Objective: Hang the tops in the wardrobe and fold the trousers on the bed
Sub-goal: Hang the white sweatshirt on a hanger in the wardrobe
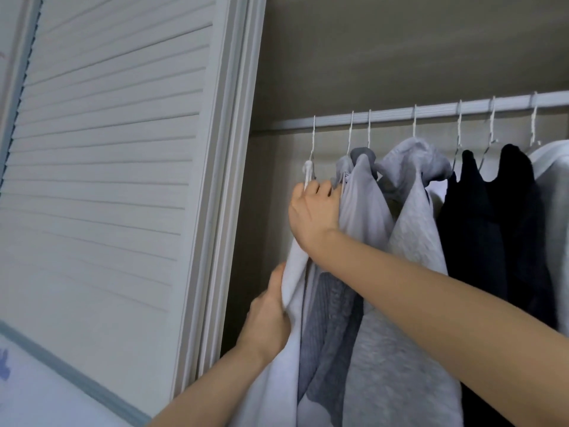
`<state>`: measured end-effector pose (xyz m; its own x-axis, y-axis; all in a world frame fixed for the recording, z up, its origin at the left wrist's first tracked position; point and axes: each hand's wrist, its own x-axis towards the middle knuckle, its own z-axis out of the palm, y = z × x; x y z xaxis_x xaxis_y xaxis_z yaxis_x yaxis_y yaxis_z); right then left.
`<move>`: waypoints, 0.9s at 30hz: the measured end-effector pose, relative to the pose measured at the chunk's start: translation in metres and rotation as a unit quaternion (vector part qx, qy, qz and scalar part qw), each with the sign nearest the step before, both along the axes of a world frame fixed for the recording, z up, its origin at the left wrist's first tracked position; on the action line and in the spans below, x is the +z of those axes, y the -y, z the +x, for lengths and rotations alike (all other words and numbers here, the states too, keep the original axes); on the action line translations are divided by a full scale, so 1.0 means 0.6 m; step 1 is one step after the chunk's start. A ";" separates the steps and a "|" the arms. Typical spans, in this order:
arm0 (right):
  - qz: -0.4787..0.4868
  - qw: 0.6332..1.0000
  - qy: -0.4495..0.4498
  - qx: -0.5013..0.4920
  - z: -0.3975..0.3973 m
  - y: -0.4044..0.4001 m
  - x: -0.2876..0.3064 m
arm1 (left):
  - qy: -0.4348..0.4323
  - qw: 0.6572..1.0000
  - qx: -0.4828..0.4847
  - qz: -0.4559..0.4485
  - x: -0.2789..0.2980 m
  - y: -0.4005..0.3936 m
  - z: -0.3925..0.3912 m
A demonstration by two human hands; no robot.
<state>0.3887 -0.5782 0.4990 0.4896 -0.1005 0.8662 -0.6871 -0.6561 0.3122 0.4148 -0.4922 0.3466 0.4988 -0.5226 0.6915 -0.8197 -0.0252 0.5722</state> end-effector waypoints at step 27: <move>0.253 0.886 -0.240 0.305 -0.425 -0.256 -0.598 | -0.276 0.944 0.046 0.173 -0.427 -0.430 -0.323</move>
<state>0.1335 -0.4248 0.1402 0.8866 -0.0051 0.4625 -0.0229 -0.9992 0.0328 0.2210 -0.2340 0.0903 0.7880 -0.6059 0.1088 -0.3837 -0.3453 0.8565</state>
